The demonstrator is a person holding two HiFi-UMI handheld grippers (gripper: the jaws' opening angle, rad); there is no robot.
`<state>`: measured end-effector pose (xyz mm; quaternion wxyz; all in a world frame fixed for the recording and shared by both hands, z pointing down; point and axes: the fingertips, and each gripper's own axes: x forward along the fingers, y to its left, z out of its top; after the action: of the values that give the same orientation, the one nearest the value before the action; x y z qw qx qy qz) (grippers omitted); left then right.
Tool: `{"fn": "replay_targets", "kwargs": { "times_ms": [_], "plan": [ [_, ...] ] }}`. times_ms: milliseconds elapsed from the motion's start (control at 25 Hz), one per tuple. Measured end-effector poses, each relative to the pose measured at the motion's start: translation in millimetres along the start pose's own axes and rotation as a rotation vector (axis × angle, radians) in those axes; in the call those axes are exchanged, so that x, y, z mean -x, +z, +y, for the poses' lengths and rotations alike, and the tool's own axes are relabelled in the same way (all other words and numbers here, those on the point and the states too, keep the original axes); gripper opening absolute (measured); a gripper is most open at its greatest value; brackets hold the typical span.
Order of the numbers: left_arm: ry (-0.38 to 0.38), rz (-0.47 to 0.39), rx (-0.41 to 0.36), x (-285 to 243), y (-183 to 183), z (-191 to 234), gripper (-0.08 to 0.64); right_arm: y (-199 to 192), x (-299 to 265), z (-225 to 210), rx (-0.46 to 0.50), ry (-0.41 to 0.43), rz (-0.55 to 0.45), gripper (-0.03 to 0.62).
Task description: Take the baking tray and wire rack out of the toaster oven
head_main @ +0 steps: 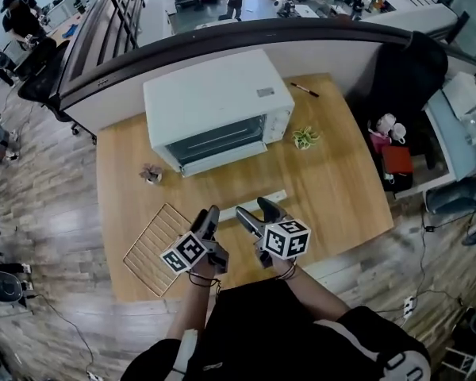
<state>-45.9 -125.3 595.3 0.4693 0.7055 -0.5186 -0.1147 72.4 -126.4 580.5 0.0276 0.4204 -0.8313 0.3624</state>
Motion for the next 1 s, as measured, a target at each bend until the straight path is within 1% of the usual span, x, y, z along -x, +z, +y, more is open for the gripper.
{"fn": "replay_targets", "kwargs": {
  "times_ms": [200, 360, 560, 720, 880, 960, 1000],
  "plan": [
    [-0.028, 0.001, 0.008, -30, 6, -11, 0.215, 27, -4, -12, 0.042, 0.009, -0.062, 0.345],
    [-0.024, -0.001, 0.012, -48, 13, -16, 0.215, 44, -14, -25, 0.029, 0.01, -0.078, 0.345],
    [-0.003, -0.014, 0.028, -67, 24, -9, 0.215, 55, -34, -43, 0.008, 0.004, -0.073, 0.339],
    [0.021, -0.023, 0.053, -79, 31, 1, 0.215, 60, -53, -53, -0.039, 0.017, -0.056, 0.339],
    [0.041, -0.031, 0.079, -91, 38, 14, 0.215, 63, -74, -63, -0.126, 0.037, -0.053, 0.337],
    [0.049, -0.04, 0.115, -100, 43, 22, 0.215, 66, -85, -70, -0.172, 0.043, -0.06, 0.337],
    [0.053, -0.048, 0.147, -105, 45, 27, 0.215, 67, -90, -74, -0.198, 0.045, -0.063, 0.337]
  ]
}}
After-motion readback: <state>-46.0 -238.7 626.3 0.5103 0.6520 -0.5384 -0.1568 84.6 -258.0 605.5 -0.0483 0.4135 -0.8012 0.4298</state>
